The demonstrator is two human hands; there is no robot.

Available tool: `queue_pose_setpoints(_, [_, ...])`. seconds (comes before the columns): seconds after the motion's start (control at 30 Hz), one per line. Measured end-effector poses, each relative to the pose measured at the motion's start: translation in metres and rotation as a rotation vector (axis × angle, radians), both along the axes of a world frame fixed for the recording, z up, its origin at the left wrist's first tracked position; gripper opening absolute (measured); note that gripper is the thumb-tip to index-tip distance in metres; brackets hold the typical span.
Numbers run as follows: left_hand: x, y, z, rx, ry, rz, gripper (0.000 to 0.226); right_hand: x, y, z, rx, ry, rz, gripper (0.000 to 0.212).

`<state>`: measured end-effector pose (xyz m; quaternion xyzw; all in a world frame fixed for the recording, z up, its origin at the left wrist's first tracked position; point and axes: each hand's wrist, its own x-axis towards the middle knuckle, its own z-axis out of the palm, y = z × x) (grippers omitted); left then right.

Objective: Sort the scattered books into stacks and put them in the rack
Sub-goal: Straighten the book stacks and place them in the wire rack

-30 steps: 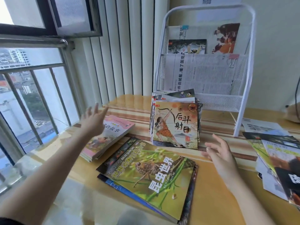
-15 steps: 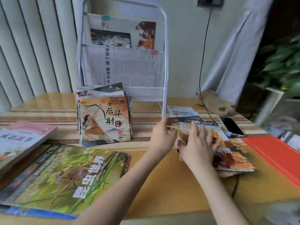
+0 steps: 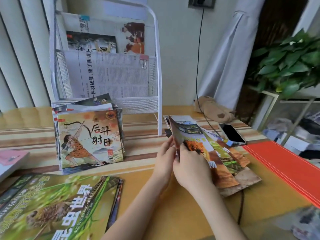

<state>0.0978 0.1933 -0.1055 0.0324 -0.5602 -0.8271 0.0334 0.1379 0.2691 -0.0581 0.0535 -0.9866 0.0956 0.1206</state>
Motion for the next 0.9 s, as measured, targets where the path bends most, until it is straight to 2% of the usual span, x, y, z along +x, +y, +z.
queue_pose_setpoints(0.07, [0.003,-0.002,0.002,0.298,-0.097,-0.082,0.026,0.005,0.001,0.001,-0.063,-0.029,0.02,0.052])
queue_pose_setpoints(0.13, [0.006,-0.01,0.002,0.449,-0.211,-0.142,0.038,0.005,0.006,-0.004,-0.144,-0.099,0.008,0.054])
queue_pose_setpoints(0.27, [0.005,-0.017,-0.002,0.197,-0.247,-0.023,0.018,-0.001,0.022,-0.028,-0.296,-0.085,0.197,0.034])
queue_pose_setpoints(0.33, [0.004,-0.019,0.0,0.164,-0.226,0.028,0.01,-0.006,0.035,-0.036,-0.432,-0.031,0.242,0.041])
queue_pose_setpoints(0.4, [0.004,-0.025,0.005,0.22,-0.221,0.049,0.014,-0.017,0.055,-0.038,-0.484,0.094,0.095,0.047])
queue_pose_setpoints(0.47, [0.0,-0.037,0.005,0.238,-0.259,0.077,0.017,-0.034,0.079,-0.039,-0.436,0.137,-0.124,0.052])
queue_pose_setpoints(0.6, [0.0,-0.049,0.004,0.106,-0.335,0.103,0.015,-0.063,0.113,-0.042,-0.231,-0.124,-0.325,0.071])
queue_pose_setpoints(0.67, [-0.002,-0.045,0.001,-0.036,-0.33,0.159,0.02,-0.065,0.112,-0.04,-0.161,-0.184,-0.345,0.075])
queue_pose_setpoints(0.77, [-0.008,-0.042,-0.005,-0.342,-0.294,0.257,0.037,-0.059,0.105,-0.038,-0.157,-0.116,-0.364,0.076])
queue_pose_setpoints(0.8, [-0.008,-0.042,-0.004,-0.346,-0.284,0.246,0.038,-0.056,0.105,-0.036,-0.176,-0.091,-0.383,0.074])
queue_pose_setpoints(0.9, [-0.007,-0.04,0.001,-0.113,-0.309,0.073,0.037,-0.056,0.109,-0.032,-0.257,-0.045,-0.398,0.063])
